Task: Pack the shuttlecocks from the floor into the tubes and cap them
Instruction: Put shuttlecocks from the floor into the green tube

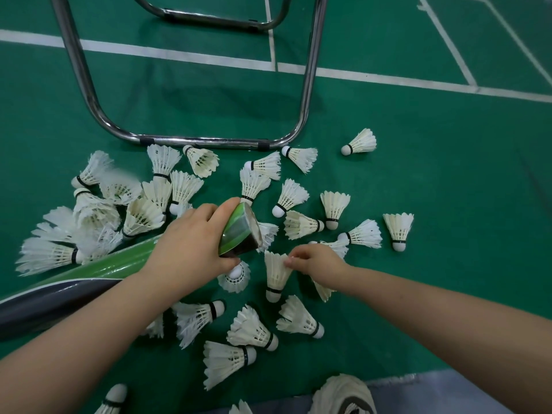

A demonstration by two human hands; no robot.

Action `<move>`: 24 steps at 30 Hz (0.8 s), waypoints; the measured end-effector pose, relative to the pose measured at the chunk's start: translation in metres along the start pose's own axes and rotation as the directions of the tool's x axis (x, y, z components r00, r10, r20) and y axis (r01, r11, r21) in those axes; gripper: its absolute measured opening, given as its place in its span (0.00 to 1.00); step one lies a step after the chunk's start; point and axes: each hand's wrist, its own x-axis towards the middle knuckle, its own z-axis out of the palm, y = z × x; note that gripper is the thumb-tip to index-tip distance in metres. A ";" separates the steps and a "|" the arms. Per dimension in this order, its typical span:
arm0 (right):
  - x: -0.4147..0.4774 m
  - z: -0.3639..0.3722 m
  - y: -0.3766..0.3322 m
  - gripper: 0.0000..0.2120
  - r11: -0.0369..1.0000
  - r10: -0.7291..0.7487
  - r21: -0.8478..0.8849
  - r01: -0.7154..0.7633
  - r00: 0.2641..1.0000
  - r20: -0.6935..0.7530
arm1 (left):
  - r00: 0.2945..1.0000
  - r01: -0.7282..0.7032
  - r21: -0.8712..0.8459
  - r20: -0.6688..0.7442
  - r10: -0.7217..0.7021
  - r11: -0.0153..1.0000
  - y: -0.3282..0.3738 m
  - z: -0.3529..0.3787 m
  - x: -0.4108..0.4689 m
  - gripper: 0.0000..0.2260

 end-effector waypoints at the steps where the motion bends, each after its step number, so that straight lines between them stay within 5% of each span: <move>1: -0.001 0.000 -0.002 0.09 0.997 -0.003 0.075 0.005 1.000 -0.031 | 1.000 0.003 0.003 0.001 -0.003 1.000 -0.001 0.000 0.000 0.43; 5: -0.008 -0.007 -0.021 0.12 0.921 0.010 0.372 0.112 0.951 -0.310 | 1.000 0.014 0.011 0.006 -0.014 1.000 -0.006 0.000 -0.002 0.43; 8: -0.010 -0.010 -0.038 0.15 0.841 0.060 0.520 0.148 0.930 -0.362 | 0.999 0.039 0.006 0.009 -0.039 0.999 -0.010 0.001 -0.003 0.43; 14: -0.018 -0.004 -0.070 0.17 0.868 0.023 0.420 0.264 0.824 -0.566 | 0.998 0.068 -0.006 0.008 -0.068 0.998 -0.016 0.000 -0.003 0.43; 19: -0.026 0.004 -0.092 0.13 0.904 -0.142 0.368 0.216 0.966 -0.218 | 0.998 0.054 -0.010 0.019 -0.054 0.998 -0.011 0.003 -0.004 0.44; 24: -0.028 0.009 -0.098 0.19 0.895 -0.170 0.424 0.137 0.985 0.042 | 0.999 0.036 -0.035 0.011 -0.036 0.999 -0.006 -0.001 -0.010 0.43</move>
